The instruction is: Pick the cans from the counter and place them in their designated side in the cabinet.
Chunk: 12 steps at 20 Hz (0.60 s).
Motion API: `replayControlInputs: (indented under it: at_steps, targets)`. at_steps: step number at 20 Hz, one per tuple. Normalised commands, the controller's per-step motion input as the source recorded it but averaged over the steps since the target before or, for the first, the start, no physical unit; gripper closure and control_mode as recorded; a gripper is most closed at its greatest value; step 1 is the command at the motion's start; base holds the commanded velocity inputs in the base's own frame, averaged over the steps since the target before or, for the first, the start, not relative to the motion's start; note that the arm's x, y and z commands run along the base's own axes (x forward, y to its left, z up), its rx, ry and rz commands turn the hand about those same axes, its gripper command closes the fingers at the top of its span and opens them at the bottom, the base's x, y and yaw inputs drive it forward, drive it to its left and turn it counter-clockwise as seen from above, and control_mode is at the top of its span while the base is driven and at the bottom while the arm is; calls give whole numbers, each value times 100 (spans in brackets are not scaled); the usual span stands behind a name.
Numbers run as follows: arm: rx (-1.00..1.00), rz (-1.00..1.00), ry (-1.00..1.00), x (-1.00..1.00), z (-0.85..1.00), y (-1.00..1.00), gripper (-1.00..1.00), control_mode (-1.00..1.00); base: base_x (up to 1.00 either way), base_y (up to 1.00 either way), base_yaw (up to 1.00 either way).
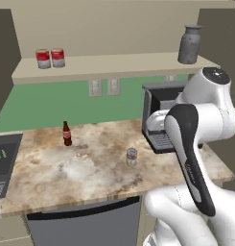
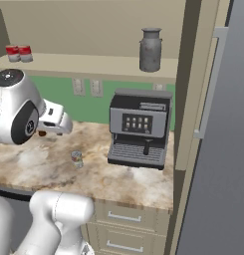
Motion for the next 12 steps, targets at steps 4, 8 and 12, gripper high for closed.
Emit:
replayControlInputs:
  at_steps: [4, 8, 12]
  targets:
    - [-1, 0, -7, 18, -17, 0, -100, -100, 0, 0, 0]
    - [-3, 0, -10, 17, -20, 0, -100, -100, 0, 0, 0]
    - [-6, 0, -13, 16, -16, 0, -100, -100, 0, 0, 0]
